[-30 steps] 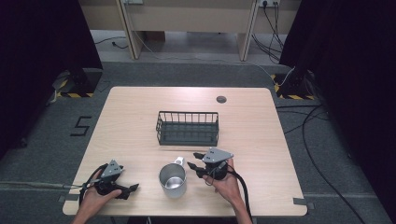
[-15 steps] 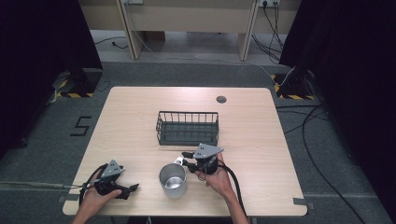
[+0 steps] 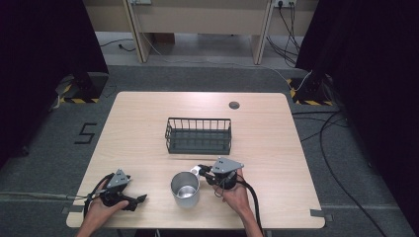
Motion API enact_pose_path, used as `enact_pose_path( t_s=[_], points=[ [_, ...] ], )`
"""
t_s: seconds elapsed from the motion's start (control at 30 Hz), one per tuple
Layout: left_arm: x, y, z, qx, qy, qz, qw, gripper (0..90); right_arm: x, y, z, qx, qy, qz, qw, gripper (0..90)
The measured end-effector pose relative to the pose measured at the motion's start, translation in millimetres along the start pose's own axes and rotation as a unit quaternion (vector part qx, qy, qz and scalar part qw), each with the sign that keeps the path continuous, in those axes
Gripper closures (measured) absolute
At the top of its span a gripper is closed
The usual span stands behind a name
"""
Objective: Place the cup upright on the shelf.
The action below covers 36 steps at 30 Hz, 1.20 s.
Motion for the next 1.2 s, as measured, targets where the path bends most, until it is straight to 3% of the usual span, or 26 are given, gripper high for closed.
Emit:
enact_pose_path(
  t_s=[0.17, 0.27, 0.33, 0.4, 0.47, 0.5, 0.53, 0.63, 0.77, 0.9, 1.13, 1.2],
  points=[
    [-0.1, 0.0, -0.1, 0.0, 0.0, -0.001, 1.0, 0.0, -19.4, -3.2, -2.1, 0.003, -0.032, -0.007, 0.9995, 81.6],
    [-0.1, 0.0, -0.1, 0.0, 0.0, 0.0, 1.0, 0.0, -35.2, -6.7, -5.4, 0.017, -0.055, -0.005, 0.9983, 80.6],
    [-0.1, 0.0, 0.0, 0.0, 0.0, 0.0, 1.0, 0.0, -46.3, -8.1, -10.0, 0.034, -0.067, -0.007, 0.9971, 75.0],
    [0.0, 0.0, 0.0, 0.0, 0.0, 0.0, 1.0, 0.0, -57.7, -8.1, -18.9, 0.044, -0.061, 0.003, 0.9972, 69.9],
    [0.0, 0.0, 0.0, 0.0, 0.0, 0.0, 1.0, 0.0, -61.5, -8.0, -21.7, 0.046, -0.06, 0.003, 0.9971, 67.4],
    [0.0, 0.0, -0.1, 0.0, 0.001, 0.0, 1.0, 0.0, -67.2, -6.9, -22.8, 0.039, -0.067, 0.003, 0.997, 59.2],
    [0.0, 0.0, -0.1, 0.0, 0.001, 0.0, 1.0, 0.0, -68.9, -5.2, -21.3, 0.036, -0.072, 0.005, 0.9967, 58.0],
    [0.0, 0.0, -0.1, 0.0, 0.001, 0.0, 1.0, 0.0, -66.8, 1.9, -15.9, 0.033, -0.067, 0.019, 0.9971, 55.7],
    [0.0, 0.0, -0.1, 0.0, 0.001, 0.0, 1.0, 0.0, -58.8, 4.2, -12.4, 0.021, -0.056, 0.02, 0.998, 57.5],
    [-0.1, 0.0, -0.1, 0.0, 0.0, -0.001, 1.0, 0.0, -45.8, 0.6, -10.0, -0.003, -0.039, -0.003, 0.9992, 60.2],
    [0.0, 0.0, -0.1, 0.0, 0.001, 0.0, 1.0, 0.0, -35.5, -1.0, -6.4, -0.008, -0.028, -0.014, 0.9995, 58.2],
    [0.0, 0.0, -0.1, 0.0, 0.001, 0.0, 1.0, 0.0, -28.5, -1.8, -2.2, -0.006, -0.019, -0.013, 0.9997, 65.0]
  ],
)
Point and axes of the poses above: each handheld gripper's, and its own axes: x roughly forward along the jaws, y roughly out of its top, z roughly to its right, the point moved 8 cm from there along x, roughly forward along the jaws, and after that the axes turned 13 degrees about z, right-handed, at the moved point
